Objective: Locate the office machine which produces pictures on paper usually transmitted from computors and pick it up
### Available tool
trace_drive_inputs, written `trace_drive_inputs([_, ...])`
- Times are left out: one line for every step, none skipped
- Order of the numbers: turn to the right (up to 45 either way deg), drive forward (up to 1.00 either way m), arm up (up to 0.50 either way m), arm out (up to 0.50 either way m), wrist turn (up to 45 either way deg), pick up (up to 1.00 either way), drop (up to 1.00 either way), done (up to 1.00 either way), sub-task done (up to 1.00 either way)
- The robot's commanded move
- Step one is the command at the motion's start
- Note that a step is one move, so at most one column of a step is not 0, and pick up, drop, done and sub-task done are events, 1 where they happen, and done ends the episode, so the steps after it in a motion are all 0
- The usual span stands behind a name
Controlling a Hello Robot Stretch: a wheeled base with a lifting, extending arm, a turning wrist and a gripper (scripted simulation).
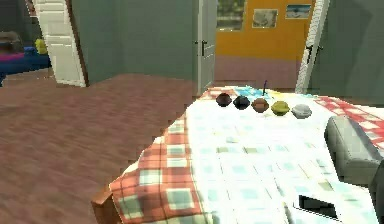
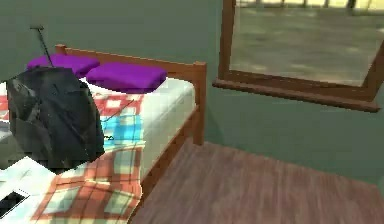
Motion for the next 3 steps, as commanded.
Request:
trace_drive_inputs([-39.0,0.00,0.00,0.00,0.0,0.00,0.00,0.00,0.00])
trace_drive_inputs([45.0,0.00,0.00,0.00,0.0,0.00,0.00,0.00,0.00])
trace_drive_inputs([45.0,0.00,0.00,0.00,0.0,0.00,0.00,0.00,0.00])
